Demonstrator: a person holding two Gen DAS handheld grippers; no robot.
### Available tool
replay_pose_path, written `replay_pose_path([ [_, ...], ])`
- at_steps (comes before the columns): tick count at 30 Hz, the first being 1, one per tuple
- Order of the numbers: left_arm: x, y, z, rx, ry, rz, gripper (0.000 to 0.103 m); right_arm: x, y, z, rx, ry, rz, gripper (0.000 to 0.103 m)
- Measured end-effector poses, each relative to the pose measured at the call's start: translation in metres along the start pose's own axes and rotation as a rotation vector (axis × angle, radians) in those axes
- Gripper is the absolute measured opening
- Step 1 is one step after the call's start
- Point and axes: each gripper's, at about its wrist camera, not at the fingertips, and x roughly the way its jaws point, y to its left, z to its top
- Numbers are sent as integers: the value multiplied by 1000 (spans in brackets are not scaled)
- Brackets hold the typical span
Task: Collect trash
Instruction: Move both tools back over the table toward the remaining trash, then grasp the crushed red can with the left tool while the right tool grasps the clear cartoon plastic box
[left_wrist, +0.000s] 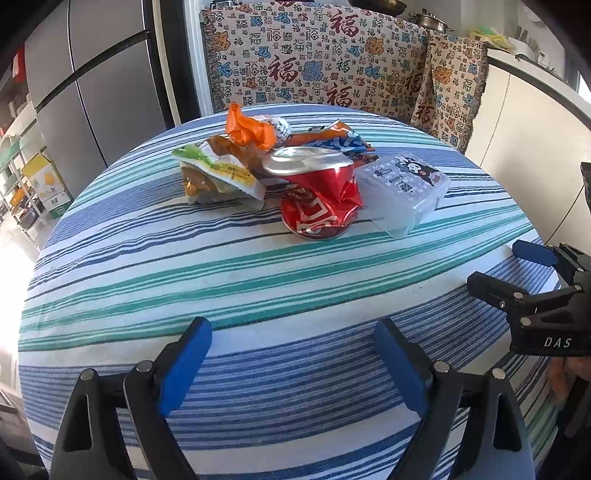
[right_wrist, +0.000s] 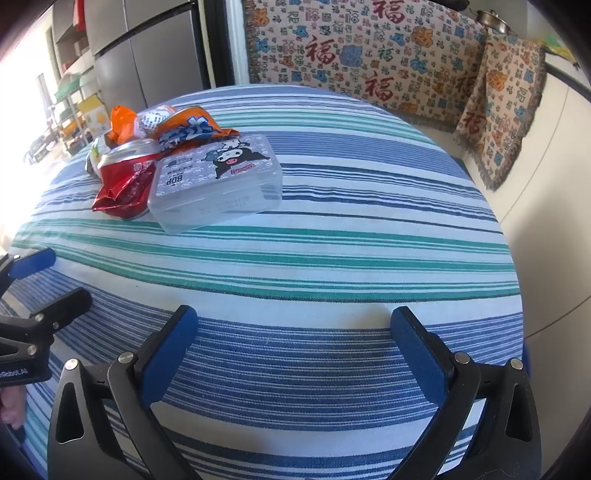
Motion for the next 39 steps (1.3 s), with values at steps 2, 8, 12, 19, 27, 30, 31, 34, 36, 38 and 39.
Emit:
replay_pose_path([
  [2, 9, -8, 13, 30, 0, -17, 92, 0, 0, 0, 0, 0, 1, 103],
  [8, 39, -19, 52, 23, -1, -24, 90, 0, -1, 0, -4, -1, 4, 103],
  [12, 49, -16, 65, -1, -5, -15, 86, 0, -1, 0, -4, -1, 4, 103],
  [19, 40, -7, 59, 7, -30, -34, 56, 0, -1, 0, -4, -1, 5, 103],
  [27, -7, 2, 1, 56, 4, -50, 57, 0, -1, 0, -5, -1, 5, 103],
  [30, -10, 8, -5, 36, -10, -36, 64, 0, -2, 0, -6, -1, 5, 103],
  [31, -9, 10, -5, 27, -14, -26, 67, 0, -2, 0, -6, -1, 5, 103],
  [34, -8, 14, -6, 17, -18, -23, 72, 0, -2, -1, -6, -1, 6, 103],
  [36, -8, 13, -6, 23, -16, -27, 74, 0, -2, -1, 3, -1, 1, 103],
  [38, -8, 14, -5, 24, -16, -31, 74, 2, 1, 4, 31, 7, -6, 103],
  [39, -8, 14, -5, 25, -15, -32, 75, 4, 4, 7, 35, 12, 6, 103],
])
